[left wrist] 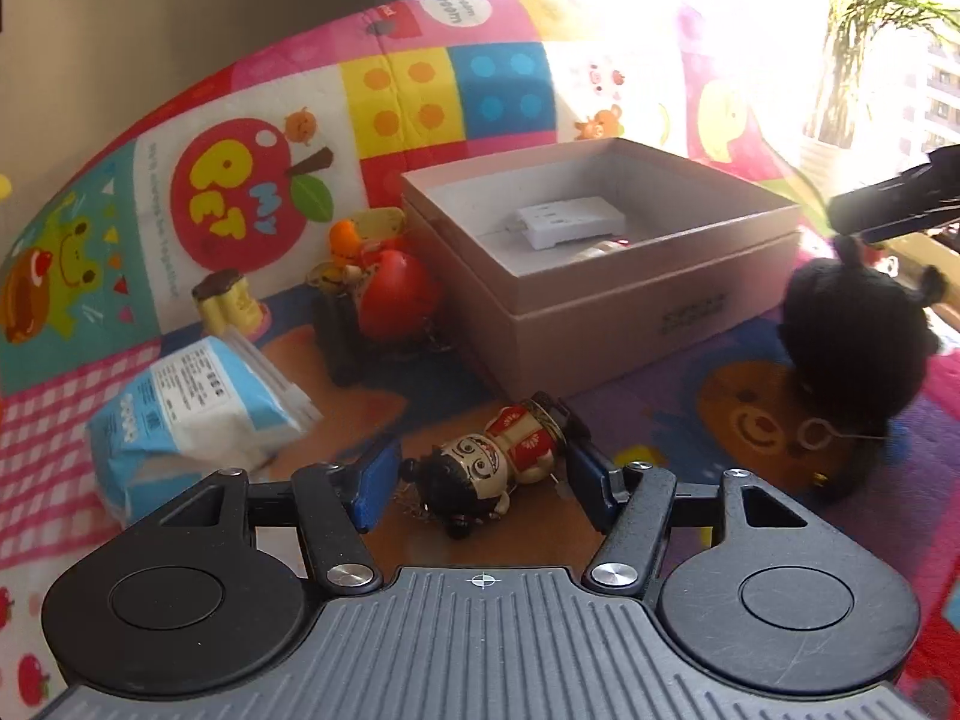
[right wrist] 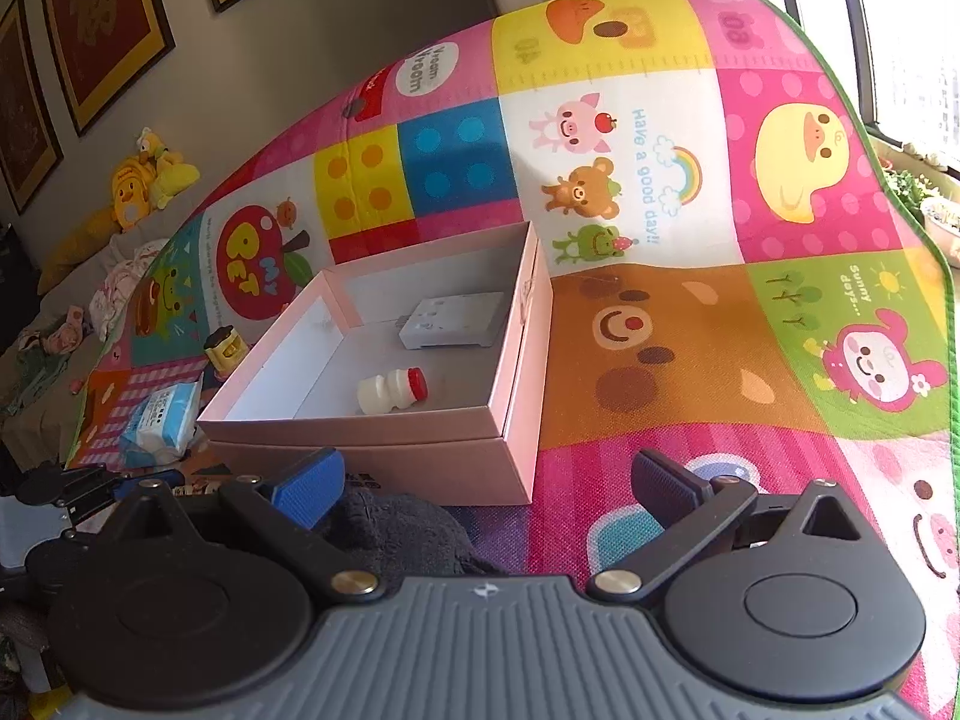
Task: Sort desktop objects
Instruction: 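Close the left tool on the cartoon keychain figure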
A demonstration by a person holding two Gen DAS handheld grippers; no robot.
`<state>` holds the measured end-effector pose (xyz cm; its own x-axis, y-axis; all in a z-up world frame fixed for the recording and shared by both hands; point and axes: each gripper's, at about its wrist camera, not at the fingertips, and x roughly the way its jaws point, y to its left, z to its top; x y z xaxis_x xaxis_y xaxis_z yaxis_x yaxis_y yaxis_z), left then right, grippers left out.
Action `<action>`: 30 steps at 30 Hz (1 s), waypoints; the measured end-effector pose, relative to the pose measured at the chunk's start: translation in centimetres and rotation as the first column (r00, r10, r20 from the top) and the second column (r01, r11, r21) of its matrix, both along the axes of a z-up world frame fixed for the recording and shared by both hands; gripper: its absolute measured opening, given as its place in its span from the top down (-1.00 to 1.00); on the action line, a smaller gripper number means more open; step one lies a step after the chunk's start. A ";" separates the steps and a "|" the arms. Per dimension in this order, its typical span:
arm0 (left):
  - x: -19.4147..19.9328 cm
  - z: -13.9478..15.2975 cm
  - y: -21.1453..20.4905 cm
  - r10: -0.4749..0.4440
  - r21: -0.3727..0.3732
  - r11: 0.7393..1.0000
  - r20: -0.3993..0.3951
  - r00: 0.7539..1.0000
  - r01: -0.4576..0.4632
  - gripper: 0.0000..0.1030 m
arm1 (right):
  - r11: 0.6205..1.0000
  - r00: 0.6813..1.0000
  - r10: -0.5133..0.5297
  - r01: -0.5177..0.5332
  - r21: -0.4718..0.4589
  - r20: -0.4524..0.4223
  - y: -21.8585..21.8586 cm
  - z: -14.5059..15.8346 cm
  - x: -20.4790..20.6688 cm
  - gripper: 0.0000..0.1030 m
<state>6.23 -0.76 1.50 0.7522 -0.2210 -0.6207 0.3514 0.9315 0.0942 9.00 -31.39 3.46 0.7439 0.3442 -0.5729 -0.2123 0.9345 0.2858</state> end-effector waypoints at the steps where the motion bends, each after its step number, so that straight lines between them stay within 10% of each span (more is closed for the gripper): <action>1: -1.2 0.1 -0.6 -0.044 -0.024 0.999 -0.019 0.999 0.043 -0.29 | 1.000 1.000 0.005 -0.005 -0.007 0.008 0.1 0.0 -0.3 -0.98; 8: -5.8 0.4 -4.2 -0.165 -0.015 0.986 -0.013 0.986 0.165 -0.60 | 0.996 0.997 0.057 -0.053 -0.077 0.051 1.3 -0.3 -2.0 -0.99; 20: -4.5 0.4 -1.3 0.065 0.133 0.989 0.031 0.997 -0.069 -0.86 | 0.926 0.977 0.146 -0.081 -0.368 0.153 7.1 -0.9 -5.5 -0.99; 30: -5.0 2.0 0.3 0.114 -0.086 0.990 -0.003 0.993 -0.114 -0.94 | 0.819 0.952 0.259 -0.127 -0.560 0.163 11.5 -2.9 -6.5 -0.71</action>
<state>1.20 -0.49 3.47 0.7771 -0.1857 -0.6014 0.2419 0.9702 0.0130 2.49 -19.94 0.57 0.8242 0.1808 -0.5366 -0.4001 0.8566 -0.3259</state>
